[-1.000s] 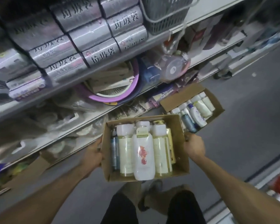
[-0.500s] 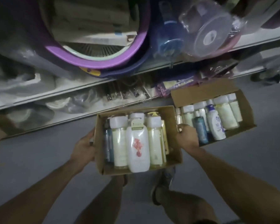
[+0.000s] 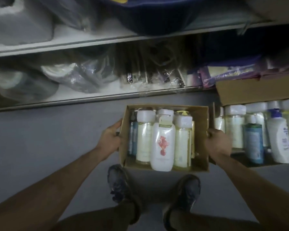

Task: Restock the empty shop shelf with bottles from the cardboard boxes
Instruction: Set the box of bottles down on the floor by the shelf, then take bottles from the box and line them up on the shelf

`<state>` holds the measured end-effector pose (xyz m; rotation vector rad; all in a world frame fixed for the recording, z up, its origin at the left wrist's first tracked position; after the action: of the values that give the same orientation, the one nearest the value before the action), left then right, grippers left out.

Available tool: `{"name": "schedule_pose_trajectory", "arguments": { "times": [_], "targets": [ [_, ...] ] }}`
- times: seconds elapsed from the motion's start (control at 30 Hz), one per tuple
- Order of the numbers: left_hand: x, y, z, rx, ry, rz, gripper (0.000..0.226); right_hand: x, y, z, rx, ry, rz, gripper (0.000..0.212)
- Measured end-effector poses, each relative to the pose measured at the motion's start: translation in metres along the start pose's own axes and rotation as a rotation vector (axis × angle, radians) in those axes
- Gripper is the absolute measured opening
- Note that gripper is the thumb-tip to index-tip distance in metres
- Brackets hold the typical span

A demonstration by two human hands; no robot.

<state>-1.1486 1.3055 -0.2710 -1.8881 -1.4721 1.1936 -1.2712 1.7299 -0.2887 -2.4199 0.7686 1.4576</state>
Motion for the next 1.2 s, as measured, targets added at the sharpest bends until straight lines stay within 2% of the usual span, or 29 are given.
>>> {"name": "schedule_pose_trajectory", "arguments": {
  "times": [0.23, 0.47, 0.63, 0.93, 1.03, 1.1, 1.2],
  "targets": [
    [0.022, 0.055, 0.051, -0.010, 0.023, -0.011, 0.091, 0.048, -0.003, 0.028, 0.085, 0.008, 0.023, 0.015],
    [0.022, 0.105, 0.062, -0.090, -0.023, -0.034, 0.092, 0.052, 0.019, 0.026, -0.063, -0.047, 0.014, 0.026],
    [0.021, 0.111, 0.066, -0.089, 0.005, -0.027, 0.096, 0.055, 0.012, 0.029, -0.056, 0.019, 0.005, 0.043],
    [0.034, 0.106, 0.052, -0.100, -0.002, -0.111, 0.090, 0.052, 0.015, 0.041, -0.081, 0.037, -0.035, 0.043],
    [0.041, 0.106, 0.046, -0.110, -0.005, -0.109, 0.085, 0.052, 0.019, 0.041, -0.117, 0.035, -0.062, 0.032],
    [0.041, 0.103, 0.043, -0.111, -0.011, -0.100, 0.084, 0.052, 0.021, 0.036, -0.137, 0.077, -0.062, 0.027],
    [0.044, 0.098, 0.033, -0.150, 0.020, -0.133, 0.087, 0.052, 0.021, 0.020, -0.152, 0.258, -0.030, 0.032]
  ]
}}
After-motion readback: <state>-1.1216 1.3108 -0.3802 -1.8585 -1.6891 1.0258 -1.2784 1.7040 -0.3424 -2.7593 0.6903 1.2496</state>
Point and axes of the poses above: each hand's wrist, its own z-axis towards the middle knuckle, its own x-axis out of the palm, y = z × x, the point moved 9 cm from there along z, towards the middle knuckle, and after that the axes turned 15 degrees about x, right-handed, at the moved point
